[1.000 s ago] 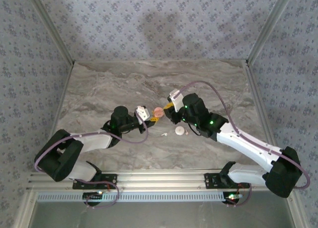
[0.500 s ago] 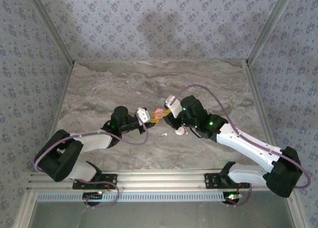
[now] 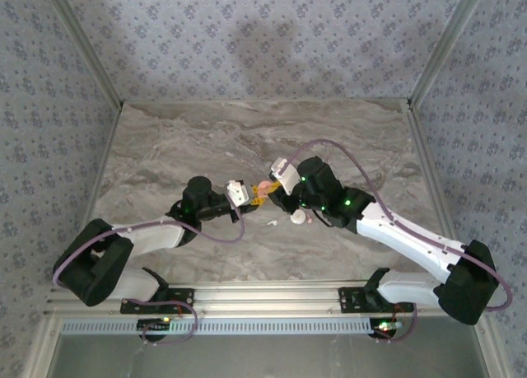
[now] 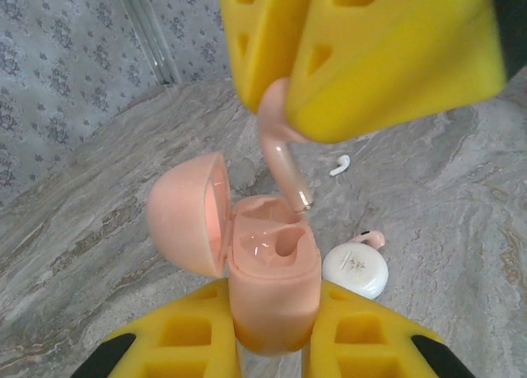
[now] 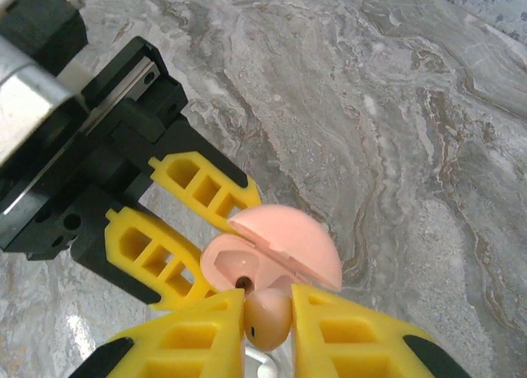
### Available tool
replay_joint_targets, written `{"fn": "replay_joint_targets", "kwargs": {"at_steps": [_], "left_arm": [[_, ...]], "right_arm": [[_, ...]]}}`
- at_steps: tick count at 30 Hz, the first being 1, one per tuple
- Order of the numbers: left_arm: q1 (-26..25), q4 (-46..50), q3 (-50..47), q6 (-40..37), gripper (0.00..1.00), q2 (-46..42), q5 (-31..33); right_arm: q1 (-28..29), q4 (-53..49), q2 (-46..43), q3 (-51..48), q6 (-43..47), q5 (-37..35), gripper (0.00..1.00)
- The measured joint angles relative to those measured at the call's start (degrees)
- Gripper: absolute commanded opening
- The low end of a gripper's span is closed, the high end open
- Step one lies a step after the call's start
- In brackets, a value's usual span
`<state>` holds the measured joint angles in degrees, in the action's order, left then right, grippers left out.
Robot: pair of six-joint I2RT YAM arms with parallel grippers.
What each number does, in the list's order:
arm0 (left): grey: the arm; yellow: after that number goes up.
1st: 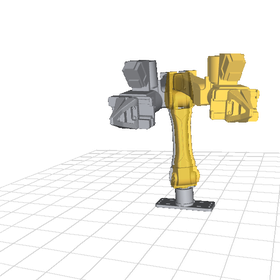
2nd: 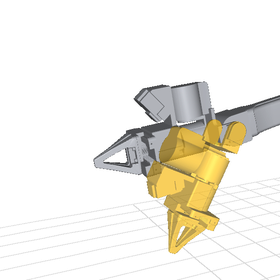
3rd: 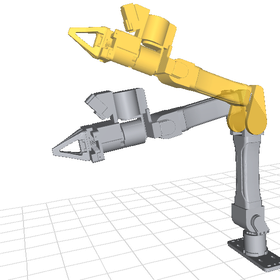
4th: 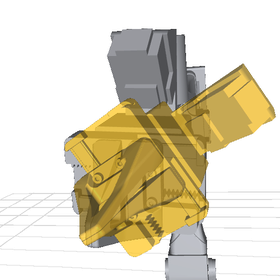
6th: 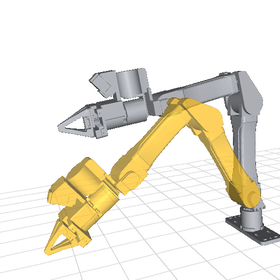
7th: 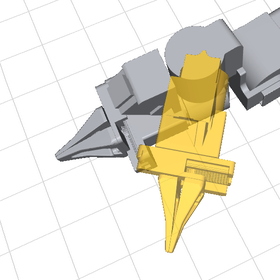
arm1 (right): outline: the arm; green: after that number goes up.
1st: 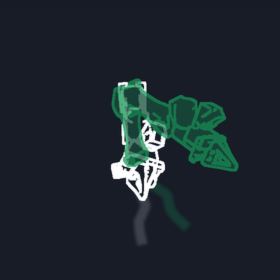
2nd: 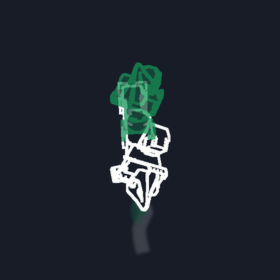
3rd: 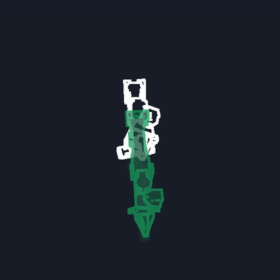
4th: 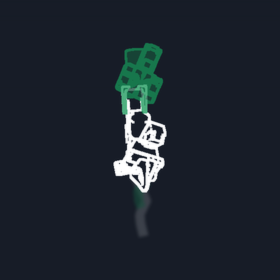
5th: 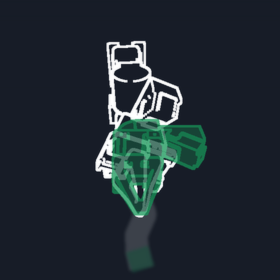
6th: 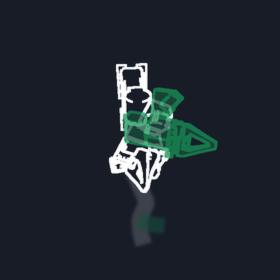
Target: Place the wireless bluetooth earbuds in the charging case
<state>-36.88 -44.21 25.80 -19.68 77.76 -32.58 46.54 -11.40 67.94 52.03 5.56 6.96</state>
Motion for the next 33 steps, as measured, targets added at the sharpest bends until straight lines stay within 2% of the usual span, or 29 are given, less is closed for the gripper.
{"fn": "replay_joint_targets", "kwargs": {"at_steps": [21,33], "left_arm": [[0.0,0.7,0.0,0.3,0.12,-0.5,0.3],[0.0,0.8,0.0,0.8,0.12,-0.9,0.5]], "right_arm": [[0.5,0.2,1.8,1.1,0.5,1.2,0.19],[2.4,-0.9,2.9,2.7,2.9,-2.5,0.19]]}}
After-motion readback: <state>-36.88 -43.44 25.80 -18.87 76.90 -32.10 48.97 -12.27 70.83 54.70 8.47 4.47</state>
